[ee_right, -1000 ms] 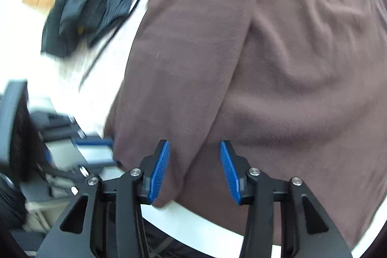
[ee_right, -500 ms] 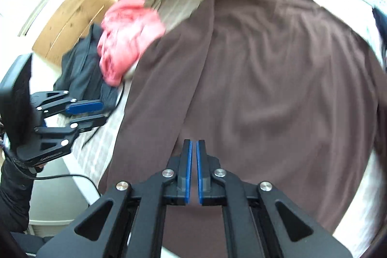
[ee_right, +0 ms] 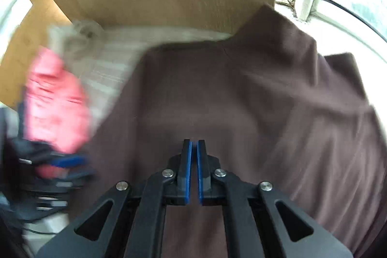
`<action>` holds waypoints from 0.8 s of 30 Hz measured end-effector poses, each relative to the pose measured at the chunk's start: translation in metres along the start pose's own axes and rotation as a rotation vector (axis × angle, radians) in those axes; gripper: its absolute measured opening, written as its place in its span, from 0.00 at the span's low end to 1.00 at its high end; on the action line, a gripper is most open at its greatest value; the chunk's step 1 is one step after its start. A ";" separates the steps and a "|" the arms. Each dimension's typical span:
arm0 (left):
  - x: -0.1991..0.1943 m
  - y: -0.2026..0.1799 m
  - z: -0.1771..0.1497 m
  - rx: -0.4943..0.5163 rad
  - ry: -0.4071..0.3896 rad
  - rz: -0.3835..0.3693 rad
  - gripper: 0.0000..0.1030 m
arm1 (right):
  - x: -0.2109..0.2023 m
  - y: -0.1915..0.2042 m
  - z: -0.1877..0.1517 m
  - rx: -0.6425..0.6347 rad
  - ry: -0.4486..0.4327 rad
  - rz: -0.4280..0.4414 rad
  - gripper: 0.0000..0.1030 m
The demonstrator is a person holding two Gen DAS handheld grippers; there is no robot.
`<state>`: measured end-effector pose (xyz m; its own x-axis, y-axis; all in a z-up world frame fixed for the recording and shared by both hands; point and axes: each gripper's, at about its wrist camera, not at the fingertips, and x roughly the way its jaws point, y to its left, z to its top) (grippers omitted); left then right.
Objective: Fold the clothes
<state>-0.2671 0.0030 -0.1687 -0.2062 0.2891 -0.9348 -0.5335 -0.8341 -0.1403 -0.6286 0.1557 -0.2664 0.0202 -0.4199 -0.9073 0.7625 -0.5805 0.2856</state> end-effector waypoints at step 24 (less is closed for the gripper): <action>-0.107 -0.043 -0.281 -0.415 0.109 -0.112 0.34 | -0.005 0.184 -0.041 -0.397 0.286 0.092 0.36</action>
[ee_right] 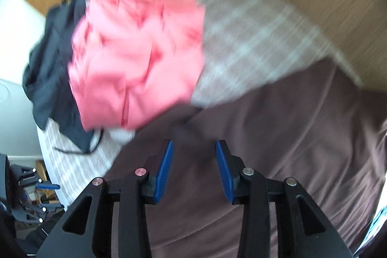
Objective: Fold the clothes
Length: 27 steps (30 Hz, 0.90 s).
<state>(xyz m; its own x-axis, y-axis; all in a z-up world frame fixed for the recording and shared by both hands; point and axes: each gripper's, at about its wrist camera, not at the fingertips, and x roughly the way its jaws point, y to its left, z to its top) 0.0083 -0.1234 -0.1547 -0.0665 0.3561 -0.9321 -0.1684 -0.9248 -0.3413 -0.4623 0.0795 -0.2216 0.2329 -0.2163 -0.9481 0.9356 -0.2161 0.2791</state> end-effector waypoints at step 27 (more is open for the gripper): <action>0.006 -0.089 -0.011 0.331 -0.147 -0.003 0.07 | -0.011 0.108 0.008 0.214 0.049 -0.097 0.39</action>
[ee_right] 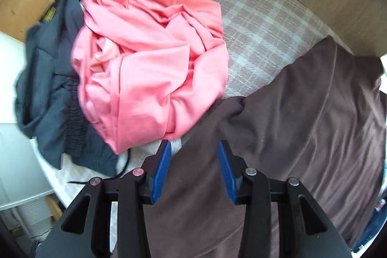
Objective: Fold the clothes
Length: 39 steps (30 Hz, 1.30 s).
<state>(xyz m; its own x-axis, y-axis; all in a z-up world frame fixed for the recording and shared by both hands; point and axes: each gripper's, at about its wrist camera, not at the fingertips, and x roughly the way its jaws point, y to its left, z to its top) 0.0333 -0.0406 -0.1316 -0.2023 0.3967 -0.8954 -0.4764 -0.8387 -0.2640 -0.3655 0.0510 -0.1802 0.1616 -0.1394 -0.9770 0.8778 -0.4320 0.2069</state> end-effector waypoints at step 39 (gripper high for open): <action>-0.012 -0.107 0.002 0.431 0.048 -0.137 0.07 | -0.049 -0.178 -0.106 0.393 -0.184 0.154 0.07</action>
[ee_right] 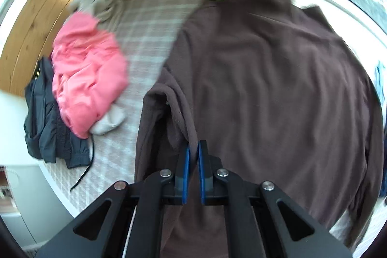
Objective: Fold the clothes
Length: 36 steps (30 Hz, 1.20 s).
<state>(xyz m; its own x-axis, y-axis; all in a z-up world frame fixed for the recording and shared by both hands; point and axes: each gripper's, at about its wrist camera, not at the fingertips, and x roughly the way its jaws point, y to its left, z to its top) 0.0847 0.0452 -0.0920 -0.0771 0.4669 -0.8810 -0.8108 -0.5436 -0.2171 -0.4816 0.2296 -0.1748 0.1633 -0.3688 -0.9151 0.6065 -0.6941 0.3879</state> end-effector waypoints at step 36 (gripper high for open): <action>0.031 0.032 -0.052 -0.099 0.093 0.000 0.32 | 0.018 -0.046 0.021 -0.037 0.030 0.003 0.34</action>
<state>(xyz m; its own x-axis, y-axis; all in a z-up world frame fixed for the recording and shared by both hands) 0.0865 0.0061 -0.1483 -0.0188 0.4030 -0.9150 -0.7492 -0.6117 -0.2540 -0.5229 0.2420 -0.2063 0.1876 -0.3516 -0.9172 0.6341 -0.6698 0.3864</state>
